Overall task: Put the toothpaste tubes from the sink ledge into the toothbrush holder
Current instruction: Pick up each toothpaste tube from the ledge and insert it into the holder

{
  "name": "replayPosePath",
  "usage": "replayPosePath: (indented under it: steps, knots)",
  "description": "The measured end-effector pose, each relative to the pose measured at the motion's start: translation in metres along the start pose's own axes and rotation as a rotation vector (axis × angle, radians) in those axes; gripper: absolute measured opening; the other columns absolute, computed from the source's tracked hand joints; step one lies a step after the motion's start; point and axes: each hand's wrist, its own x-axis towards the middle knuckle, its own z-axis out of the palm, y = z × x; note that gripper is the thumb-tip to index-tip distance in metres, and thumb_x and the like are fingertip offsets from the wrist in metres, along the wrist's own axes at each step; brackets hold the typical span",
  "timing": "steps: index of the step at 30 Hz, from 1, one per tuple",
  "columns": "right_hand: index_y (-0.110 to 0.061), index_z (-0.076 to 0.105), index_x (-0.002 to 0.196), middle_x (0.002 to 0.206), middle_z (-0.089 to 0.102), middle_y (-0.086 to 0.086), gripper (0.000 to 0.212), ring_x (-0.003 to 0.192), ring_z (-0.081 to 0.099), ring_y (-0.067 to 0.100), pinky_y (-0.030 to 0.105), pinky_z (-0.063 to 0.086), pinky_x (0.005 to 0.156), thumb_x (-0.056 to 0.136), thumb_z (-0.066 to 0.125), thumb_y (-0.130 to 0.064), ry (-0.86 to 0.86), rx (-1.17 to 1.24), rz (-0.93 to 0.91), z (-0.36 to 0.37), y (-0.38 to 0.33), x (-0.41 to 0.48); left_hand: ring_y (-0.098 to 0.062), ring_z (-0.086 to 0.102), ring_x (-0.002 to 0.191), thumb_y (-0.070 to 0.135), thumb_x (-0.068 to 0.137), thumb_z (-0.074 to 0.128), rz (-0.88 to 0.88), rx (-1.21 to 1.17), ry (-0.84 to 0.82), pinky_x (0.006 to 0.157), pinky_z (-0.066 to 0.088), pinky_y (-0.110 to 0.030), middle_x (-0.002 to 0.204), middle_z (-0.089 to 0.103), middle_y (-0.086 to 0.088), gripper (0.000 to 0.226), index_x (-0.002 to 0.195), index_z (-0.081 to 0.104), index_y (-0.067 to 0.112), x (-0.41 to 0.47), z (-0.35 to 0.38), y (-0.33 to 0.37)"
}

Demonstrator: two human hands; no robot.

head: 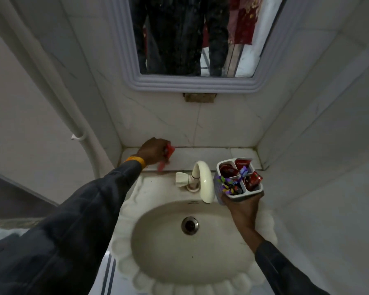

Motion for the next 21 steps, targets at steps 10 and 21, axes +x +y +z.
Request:
replayPosePath:
  steps: [10,21]
  knots:
    - [-0.021,0.035,0.144,0.142,0.058,0.001,0.12,0.128,0.061,0.017,0.047,0.053,0.108,0.047,0.105,-0.018,0.01,-0.009,0.005,-0.001,-0.001,0.001,-0.017,0.07,0.081,0.024,0.071,0.085,0.479,-0.253,0.033,0.072,0.058,-0.031,0.087,0.074,-0.005,0.026,0.089,0.071,0.011,-0.014,-0.06,0.137]
    - [-0.025,0.037,0.139,0.138,0.06,0.0,0.113,0.124,0.063,0.013,0.019,0.054,0.1,0.05,0.104,-0.007,0.004,0.028,-0.039,-0.002,-0.005,0.0,-0.023,0.068,0.081,0.021,0.071,0.083,0.496,0.001,0.171,0.073,0.057,-0.033,0.089,0.075,-0.006,0.023,0.087,0.07,0.012,-0.011,-0.011,0.167]
